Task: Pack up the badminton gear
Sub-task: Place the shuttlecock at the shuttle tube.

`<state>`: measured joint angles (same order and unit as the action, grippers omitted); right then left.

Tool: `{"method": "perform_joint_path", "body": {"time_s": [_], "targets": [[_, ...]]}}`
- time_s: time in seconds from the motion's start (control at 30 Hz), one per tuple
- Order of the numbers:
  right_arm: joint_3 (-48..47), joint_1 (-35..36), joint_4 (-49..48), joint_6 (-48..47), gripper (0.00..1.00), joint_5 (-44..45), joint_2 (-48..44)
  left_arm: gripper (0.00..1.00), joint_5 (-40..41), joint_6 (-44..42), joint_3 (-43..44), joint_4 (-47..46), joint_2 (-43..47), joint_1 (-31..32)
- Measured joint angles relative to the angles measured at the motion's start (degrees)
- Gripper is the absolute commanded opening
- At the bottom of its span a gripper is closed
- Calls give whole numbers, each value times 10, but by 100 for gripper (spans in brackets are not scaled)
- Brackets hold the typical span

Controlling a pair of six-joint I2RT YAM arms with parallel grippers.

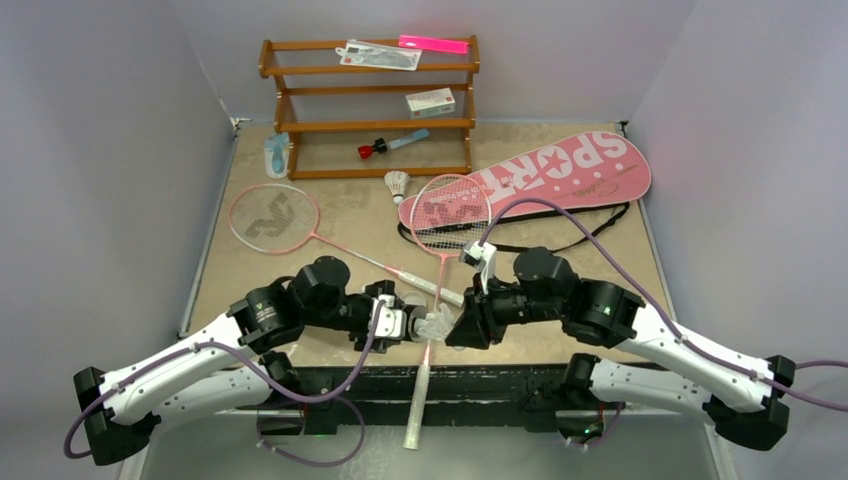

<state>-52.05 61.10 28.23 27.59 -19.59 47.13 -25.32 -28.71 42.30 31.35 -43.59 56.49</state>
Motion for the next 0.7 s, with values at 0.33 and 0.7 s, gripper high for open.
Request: {"method": "perform_joint_path", "body": {"time_s": [0.33, 0.7], "targets": [[18, 0, -25, 8, 32, -14, 17, 36, -26, -9, 0, -1, -10, -19], [30, 0, -38, 13, 32, -42, 33, 36, -30, -9, 0, -1, -3, -25]]}}
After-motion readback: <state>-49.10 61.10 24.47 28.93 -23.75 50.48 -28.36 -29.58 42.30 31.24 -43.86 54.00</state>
